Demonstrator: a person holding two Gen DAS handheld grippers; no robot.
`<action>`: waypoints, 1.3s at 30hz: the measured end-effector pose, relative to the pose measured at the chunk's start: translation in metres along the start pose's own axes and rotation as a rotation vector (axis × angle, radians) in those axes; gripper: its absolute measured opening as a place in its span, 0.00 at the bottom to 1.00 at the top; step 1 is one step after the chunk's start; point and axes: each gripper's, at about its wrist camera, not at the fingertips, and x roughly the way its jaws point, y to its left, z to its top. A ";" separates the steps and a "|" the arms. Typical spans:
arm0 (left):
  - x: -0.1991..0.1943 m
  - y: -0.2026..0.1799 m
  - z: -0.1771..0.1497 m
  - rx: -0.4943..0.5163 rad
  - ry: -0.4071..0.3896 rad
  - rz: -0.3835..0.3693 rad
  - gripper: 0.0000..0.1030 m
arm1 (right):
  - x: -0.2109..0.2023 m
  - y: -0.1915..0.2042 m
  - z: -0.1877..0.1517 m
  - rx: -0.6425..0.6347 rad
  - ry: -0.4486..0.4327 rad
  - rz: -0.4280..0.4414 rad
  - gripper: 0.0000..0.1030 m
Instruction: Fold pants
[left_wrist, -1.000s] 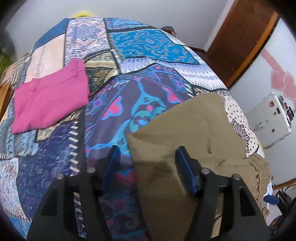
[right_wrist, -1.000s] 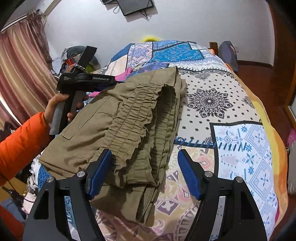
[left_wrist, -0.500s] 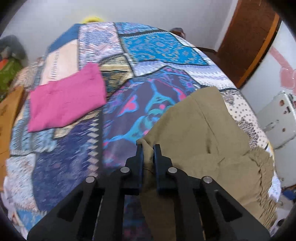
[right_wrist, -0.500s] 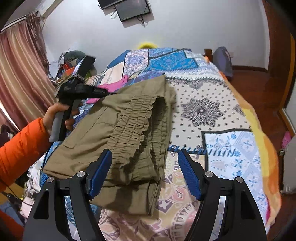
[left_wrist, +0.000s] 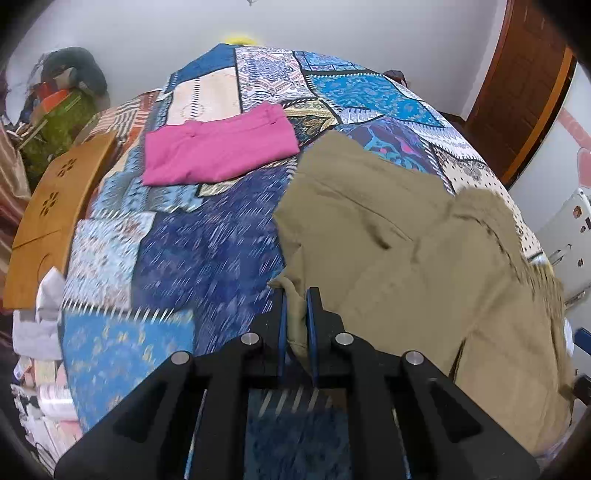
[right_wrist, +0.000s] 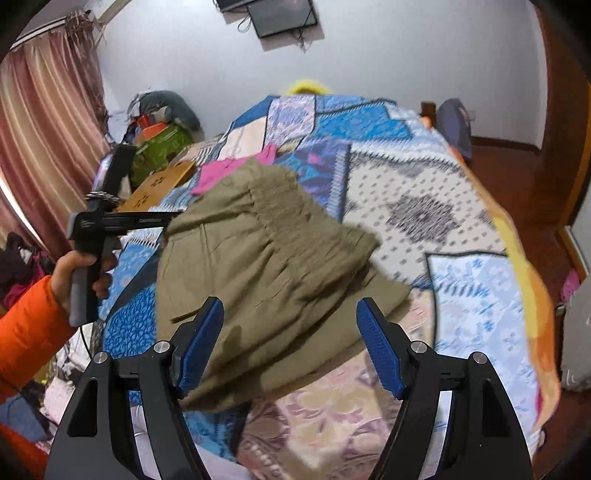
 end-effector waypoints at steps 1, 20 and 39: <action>-0.004 0.001 -0.005 0.003 -0.004 0.000 0.10 | 0.004 0.001 -0.002 -0.002 0.012 -0.005 0.69; -0.029 0.034 -0.061 -0.037 0.015 -0.008 0.29 | 0.063 -0.033 0.033 -0.091 0.050 -0.162 0.65; -0.076 -0.020 -0.009 0.141 -0.113 -0.153 0.36 | 0.029 -0.001 0.071 -0.081 -0.050 0.009 0.66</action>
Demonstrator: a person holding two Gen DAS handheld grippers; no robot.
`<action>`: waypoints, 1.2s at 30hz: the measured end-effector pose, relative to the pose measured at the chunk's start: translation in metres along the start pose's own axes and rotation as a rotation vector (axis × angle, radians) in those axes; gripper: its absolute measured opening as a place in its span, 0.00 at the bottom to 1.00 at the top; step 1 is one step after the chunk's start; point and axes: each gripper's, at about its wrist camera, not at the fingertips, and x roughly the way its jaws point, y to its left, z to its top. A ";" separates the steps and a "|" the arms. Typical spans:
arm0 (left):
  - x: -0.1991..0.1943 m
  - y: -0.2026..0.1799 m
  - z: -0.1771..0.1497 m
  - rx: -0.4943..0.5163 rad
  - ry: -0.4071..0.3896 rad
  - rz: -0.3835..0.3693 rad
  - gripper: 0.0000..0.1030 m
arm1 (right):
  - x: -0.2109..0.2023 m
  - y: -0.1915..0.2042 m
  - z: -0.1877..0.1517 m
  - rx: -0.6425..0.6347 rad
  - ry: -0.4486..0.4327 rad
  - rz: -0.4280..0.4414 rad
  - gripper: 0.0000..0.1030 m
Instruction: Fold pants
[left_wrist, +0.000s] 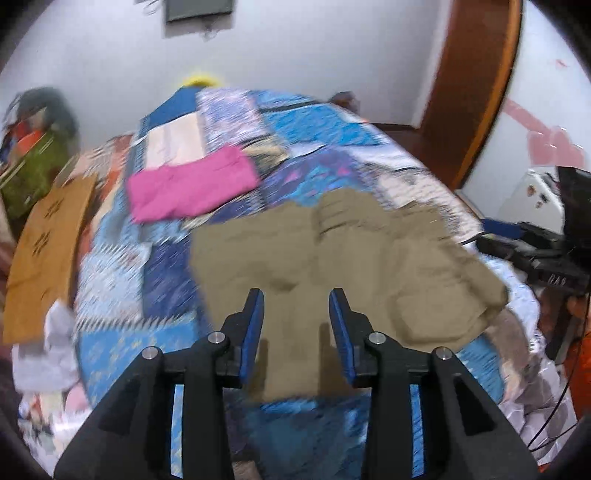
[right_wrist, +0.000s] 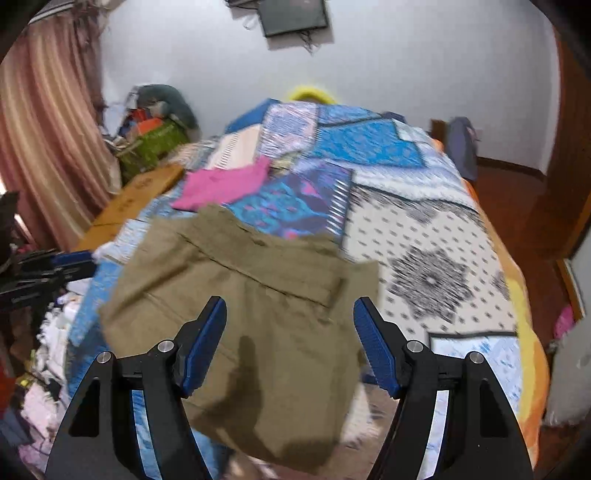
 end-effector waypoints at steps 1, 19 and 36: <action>0.004 -0.007 0.006 0.014 -0.001 -0.019 0.36 | 0.002 0.004 0.001 -0.007 -0.002 0.017 0.66; 0.079 -0.009 0.007 0.019 0.112 -0.160 0.18 | 0.050 0.003 -0.025 -0.038 0.128 0.108 0.60; 0.045 0.012 -0.041 0.068 0.111 -0.040 0.23 | 0.009 -0.021 -0.056 -0.003 0.143 -0.025 0.61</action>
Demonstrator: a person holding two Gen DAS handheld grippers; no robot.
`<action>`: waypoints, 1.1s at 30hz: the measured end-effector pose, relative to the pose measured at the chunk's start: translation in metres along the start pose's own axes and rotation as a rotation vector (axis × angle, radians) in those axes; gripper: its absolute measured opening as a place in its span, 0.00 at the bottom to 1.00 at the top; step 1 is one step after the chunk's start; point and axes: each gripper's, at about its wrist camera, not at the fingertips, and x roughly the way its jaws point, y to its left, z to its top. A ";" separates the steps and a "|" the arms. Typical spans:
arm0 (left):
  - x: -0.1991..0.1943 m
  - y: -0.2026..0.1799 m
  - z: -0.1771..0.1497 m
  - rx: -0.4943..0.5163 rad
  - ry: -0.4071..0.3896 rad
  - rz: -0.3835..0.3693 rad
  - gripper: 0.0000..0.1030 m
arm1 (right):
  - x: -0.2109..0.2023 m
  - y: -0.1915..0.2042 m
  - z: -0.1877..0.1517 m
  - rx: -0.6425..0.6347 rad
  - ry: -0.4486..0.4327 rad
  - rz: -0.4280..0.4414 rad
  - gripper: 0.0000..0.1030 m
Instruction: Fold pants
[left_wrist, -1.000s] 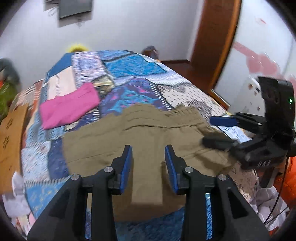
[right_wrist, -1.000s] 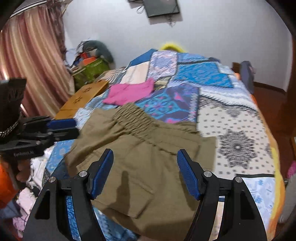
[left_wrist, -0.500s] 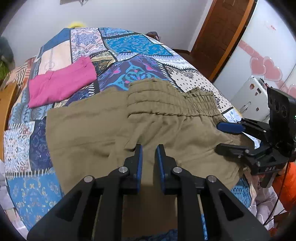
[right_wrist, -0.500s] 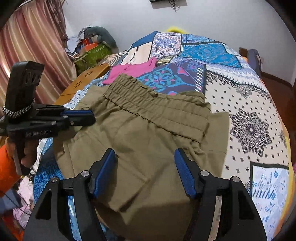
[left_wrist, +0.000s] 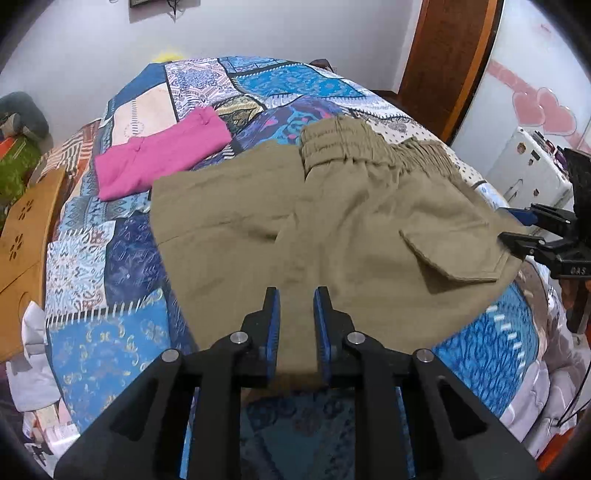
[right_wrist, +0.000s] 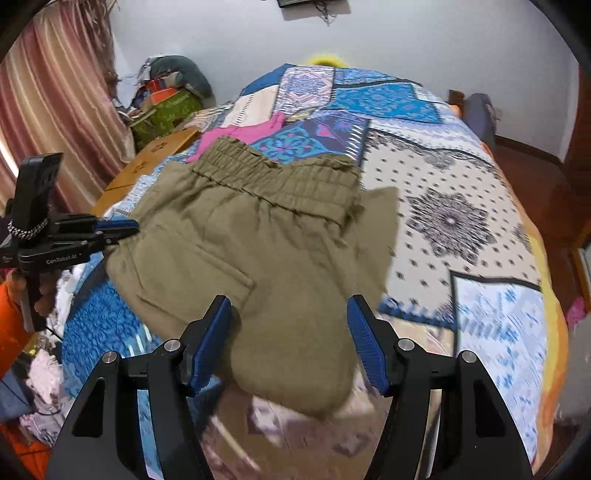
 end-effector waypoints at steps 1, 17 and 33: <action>-0.002 0.003 -0.003 -0.010 0.000 0.003 0.27 | -0.001 -0.003 -0.003 0.016 0.002 0.008 0.61; -0.027 0.036 -0.037 -0.057 0.013 0.081 0.57 | -0.026 -0.021 -0.022 0.118 0.013 0.021 0.63; 0.004 0.052 0.015 -0.171 0.002 0.044 0.57 | -0.015 -0.029 0.012 0.156 -0.039 -0.026 0.68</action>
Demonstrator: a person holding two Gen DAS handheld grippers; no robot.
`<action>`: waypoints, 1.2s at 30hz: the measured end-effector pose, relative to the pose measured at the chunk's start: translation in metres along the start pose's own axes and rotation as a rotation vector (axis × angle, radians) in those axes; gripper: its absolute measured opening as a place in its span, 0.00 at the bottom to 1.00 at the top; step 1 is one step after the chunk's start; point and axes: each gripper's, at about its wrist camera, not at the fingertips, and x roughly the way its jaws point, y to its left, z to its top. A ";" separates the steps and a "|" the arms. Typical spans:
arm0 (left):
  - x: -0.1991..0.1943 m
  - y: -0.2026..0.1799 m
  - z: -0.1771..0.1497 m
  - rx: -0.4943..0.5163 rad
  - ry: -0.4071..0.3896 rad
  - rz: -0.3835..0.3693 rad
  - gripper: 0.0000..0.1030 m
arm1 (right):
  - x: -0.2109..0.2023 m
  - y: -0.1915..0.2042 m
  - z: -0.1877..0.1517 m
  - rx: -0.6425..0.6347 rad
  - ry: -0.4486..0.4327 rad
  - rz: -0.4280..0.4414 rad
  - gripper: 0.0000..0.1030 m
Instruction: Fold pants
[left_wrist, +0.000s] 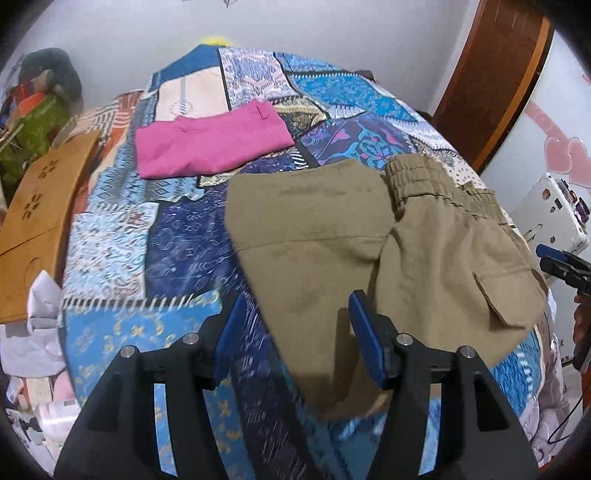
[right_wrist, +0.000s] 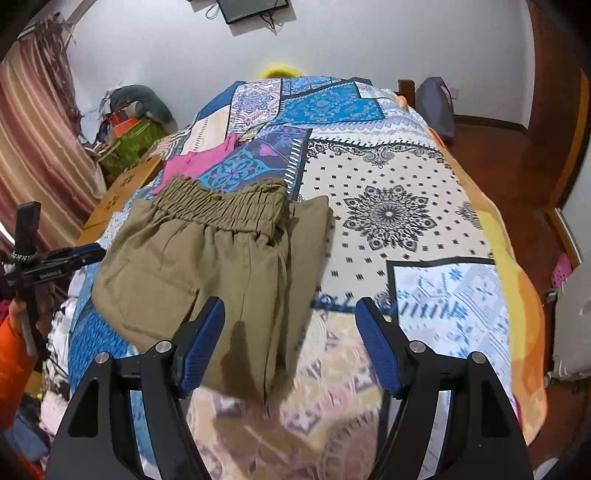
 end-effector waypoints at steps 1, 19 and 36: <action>0.005 0.000 0.002 -0.005 0.007 -0.004 0.57 | 0.006 0.000 0.001 0.005 0.008 0.010 0.68; 0.031 -0.009 0.028 -0.017 0.012 -0.129 0.45 | 0.053 -0.008 0.015 0.047 0.074 0.112 0.72; 0.028 0.009 0.002 -0.133 0.061 -0.238 0.43 | 0.041 -0.006 0.004 0.030 0.092 0.179 0.64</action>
